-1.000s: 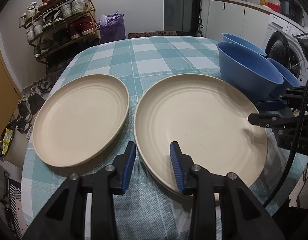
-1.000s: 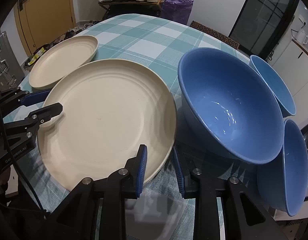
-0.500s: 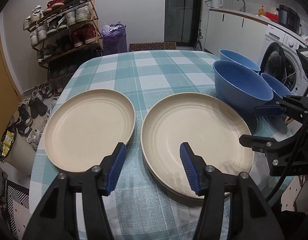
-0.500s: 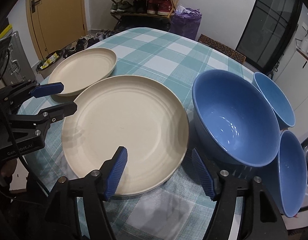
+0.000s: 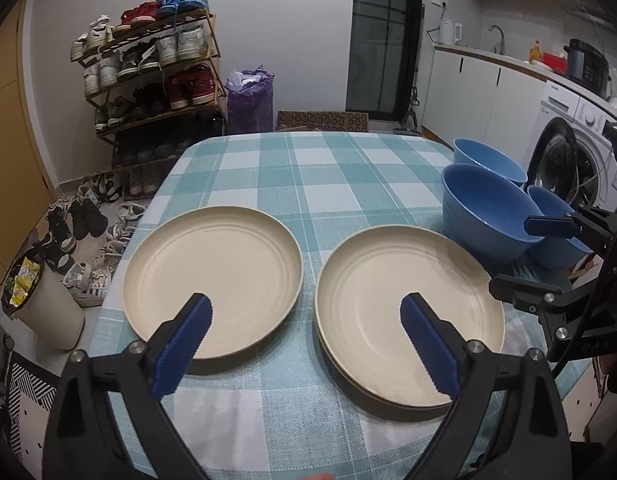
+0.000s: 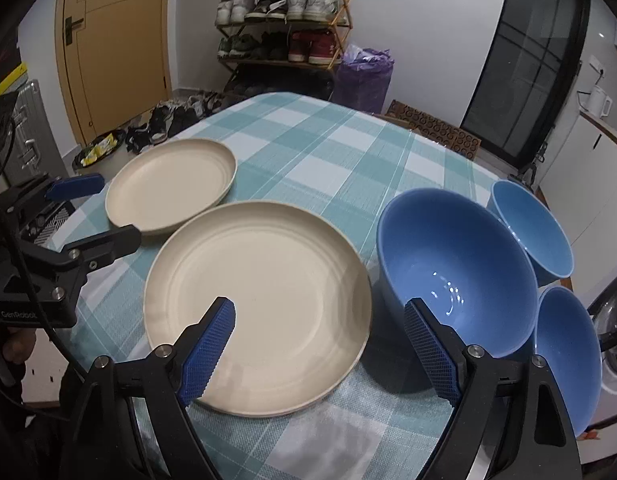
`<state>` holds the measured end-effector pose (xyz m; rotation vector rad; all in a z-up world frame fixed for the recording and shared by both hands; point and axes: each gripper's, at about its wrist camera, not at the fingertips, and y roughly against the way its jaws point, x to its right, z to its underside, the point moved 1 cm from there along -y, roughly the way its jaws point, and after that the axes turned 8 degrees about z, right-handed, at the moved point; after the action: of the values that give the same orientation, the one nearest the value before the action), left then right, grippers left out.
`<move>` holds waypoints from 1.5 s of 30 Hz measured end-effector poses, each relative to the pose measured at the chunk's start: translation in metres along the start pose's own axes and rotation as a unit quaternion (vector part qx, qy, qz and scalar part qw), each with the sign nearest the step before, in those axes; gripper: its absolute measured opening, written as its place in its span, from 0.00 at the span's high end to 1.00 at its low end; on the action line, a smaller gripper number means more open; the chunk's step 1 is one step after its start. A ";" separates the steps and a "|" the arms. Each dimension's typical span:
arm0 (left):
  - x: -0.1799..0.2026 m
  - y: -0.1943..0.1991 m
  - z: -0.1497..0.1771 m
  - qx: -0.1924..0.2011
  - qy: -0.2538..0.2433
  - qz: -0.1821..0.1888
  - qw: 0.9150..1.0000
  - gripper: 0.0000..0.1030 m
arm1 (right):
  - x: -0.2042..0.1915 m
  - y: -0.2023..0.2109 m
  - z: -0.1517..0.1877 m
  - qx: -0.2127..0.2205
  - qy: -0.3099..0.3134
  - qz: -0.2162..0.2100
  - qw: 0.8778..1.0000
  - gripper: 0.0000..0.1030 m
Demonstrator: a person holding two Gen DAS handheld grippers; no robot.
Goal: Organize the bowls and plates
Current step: 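Open both tools and pull them back from the stacked plates, then move both tools to the rim of the remaining single cream plate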
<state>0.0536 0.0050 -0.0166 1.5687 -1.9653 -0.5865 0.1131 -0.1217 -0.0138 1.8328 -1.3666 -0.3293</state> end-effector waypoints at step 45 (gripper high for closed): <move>-0.111 0.005 -0.004 0.045 0.116 -0.094 0.988 0.00 | -0.053 -0.033 -0.084 0.037 0.004 -0.051 0.998 0.01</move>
<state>0.0715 0.1146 -0.0271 1.8028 -1.7052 -0.3735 0.1679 -0.0341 0.0031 1.9672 -1.2990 -0.3270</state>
